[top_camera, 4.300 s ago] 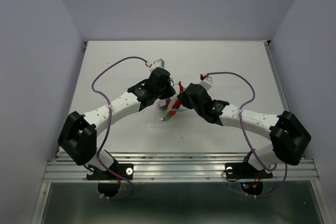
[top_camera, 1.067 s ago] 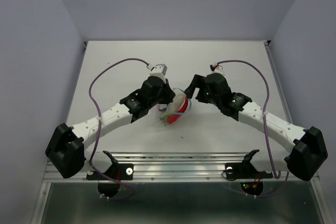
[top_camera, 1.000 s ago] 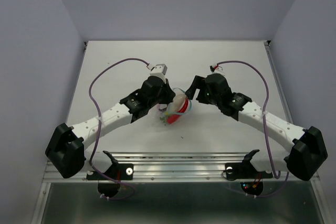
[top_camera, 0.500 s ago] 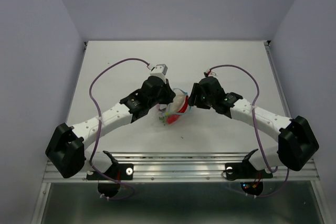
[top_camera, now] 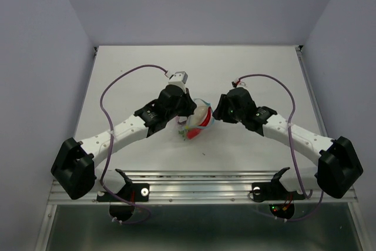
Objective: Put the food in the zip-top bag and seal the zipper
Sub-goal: Place the food into the zip-top bag, then zip up the zip-top bag
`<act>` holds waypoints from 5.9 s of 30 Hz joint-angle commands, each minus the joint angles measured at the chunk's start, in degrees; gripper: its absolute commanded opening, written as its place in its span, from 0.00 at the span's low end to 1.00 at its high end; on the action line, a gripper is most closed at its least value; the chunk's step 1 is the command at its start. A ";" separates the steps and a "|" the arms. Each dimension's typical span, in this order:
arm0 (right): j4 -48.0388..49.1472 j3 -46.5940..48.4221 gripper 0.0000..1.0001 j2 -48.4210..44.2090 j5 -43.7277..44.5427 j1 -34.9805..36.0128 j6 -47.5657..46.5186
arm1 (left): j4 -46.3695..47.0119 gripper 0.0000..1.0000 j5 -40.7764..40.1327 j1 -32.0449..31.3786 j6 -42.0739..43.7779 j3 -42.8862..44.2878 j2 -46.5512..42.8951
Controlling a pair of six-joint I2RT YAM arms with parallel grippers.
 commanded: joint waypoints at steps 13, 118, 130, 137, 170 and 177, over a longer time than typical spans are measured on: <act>3.24 3.03 0.03 4.48 -5.90 -0.47 -1.83 | 1.45 0.00 1.98 -0.40 2.01 4.35 1.72; -25.67 24.49 0.21 8.25 -8.44 -0.47 -17.04 | -22.81 0.00 -3.55 -1.98 -1.15 22.46 11.66; -25.94 24.32 0.24 9.75 -8.09 -0.47 -16.61 | -22.20 0.00 -3.46 -1.72 -1.32 22.20 11.40; -25.50 21.86 0.43 8.87 -7.30 -0.47 -13.71 | -21.93 0.00 -2.94 -1.63 -1.59 22.02 11.31; -5.02 20.54 0.20 15.55 -18.56 -0.47 -9.31 | -16.66 0.00 2.16 -1.63 1.05 18.42 8.76; -4.76 18.60 0.44 8.35 -21.26 -0.47 -25.27 | -17.45 0.00 1.98 -1.54 1.75 18.77 8.67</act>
